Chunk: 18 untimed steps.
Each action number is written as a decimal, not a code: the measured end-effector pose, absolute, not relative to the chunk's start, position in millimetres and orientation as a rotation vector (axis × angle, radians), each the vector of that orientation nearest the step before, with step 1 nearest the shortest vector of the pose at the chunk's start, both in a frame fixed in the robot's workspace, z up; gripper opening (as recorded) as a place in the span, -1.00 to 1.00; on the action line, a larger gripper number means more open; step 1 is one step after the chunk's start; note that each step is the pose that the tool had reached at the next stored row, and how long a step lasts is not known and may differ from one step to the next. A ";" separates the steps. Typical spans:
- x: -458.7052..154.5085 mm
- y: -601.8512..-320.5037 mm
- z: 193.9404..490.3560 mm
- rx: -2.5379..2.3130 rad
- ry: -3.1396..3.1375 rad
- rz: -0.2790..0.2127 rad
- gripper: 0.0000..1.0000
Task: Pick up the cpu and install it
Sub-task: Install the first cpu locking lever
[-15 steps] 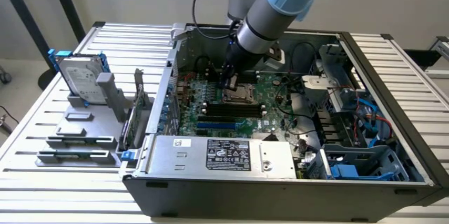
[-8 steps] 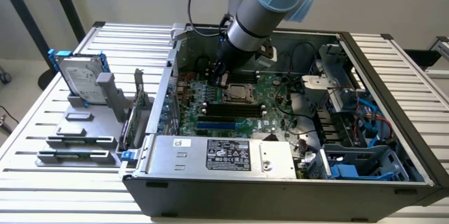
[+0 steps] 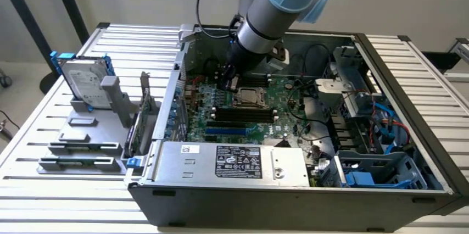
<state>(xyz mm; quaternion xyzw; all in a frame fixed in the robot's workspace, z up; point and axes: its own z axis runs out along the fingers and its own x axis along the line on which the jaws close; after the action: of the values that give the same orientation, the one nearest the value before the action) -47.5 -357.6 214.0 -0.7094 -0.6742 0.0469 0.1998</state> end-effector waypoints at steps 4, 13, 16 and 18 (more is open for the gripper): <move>-47.5 -357.6 214.0 -1.983 -1.885 0.131 -0.79; -57.4 -357.7 223.4 -1.988 -1.877 0.124 -0.79; -58.9 -357.7 224.4 -2.005 -1.857 0.118 -0.79; -59.3 -357.7 224.8 -2.021 -1.838 0.113 -0.79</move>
<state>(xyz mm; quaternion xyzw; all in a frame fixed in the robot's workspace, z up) -59.3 -357.7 224.8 -0.7239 -0.6583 0.0403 0.2023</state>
